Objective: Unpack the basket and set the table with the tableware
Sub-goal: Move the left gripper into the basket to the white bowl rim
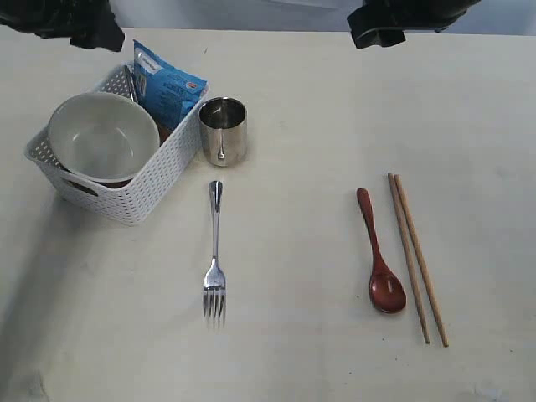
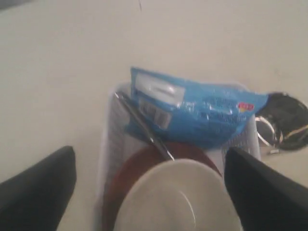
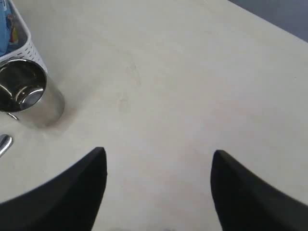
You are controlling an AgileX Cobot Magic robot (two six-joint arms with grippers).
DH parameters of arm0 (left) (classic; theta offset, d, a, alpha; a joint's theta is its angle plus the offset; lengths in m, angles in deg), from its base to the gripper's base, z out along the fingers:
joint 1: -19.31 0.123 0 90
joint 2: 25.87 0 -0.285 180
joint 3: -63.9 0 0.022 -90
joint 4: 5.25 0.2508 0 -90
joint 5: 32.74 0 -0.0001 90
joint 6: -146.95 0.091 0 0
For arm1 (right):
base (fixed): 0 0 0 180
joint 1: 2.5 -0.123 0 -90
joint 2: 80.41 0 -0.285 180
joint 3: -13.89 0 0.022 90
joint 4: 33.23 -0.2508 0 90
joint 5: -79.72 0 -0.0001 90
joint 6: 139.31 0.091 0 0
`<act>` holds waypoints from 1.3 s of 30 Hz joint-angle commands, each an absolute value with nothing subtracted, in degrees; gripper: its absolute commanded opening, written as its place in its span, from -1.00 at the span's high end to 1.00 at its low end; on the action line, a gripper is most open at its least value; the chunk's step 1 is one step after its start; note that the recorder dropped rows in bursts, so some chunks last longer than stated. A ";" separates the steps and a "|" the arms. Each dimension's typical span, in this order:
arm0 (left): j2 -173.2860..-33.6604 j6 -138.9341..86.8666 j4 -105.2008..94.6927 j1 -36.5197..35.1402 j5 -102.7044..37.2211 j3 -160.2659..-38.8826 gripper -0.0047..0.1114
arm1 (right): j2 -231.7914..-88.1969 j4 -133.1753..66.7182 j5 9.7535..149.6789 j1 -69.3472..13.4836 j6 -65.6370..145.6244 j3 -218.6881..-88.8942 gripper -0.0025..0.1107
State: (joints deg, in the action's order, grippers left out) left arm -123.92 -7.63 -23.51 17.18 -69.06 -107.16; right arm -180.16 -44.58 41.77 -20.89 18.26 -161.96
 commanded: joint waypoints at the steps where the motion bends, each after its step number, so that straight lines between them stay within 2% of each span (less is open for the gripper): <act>1: -124.21 -13.37 -15.94 17.39 -76.05 -108.57 -0.18 | -179.63 -45.74 42.27 -20.78 17.98 -161.74 -0.10; 3: -124.21 -12.92 -15.50 17.39 -79.19 -108.57 -0.10 | -179.63 -46.17 42.27 -20.78 17.98 -161.74 -0.10; 7: -124.31 -12.58 -15.50 17.39 -85.29 -108.57 -0.10 | -179.63 -47.36 42.27 -20.78 17.98 -161.74 -0.10; 36: -133.79 -14.27 -9.55 17.39 -83.12 -108.60 -0.10 | -179.63 -49.88 43.84 -20.78 16.52 -160.75 -0.10; 39: -133.79 -15.14 -9.55 17.39 -83.12 -108.60 0.09 | -179.63 -49.89 43.84 -20.78 16.28 -160.75 -0.10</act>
State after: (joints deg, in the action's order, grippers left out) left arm -133.92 -14.26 -9.75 17.26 -82.84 -108.36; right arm -180.16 -49.41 43.32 -20.89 17.05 -161.02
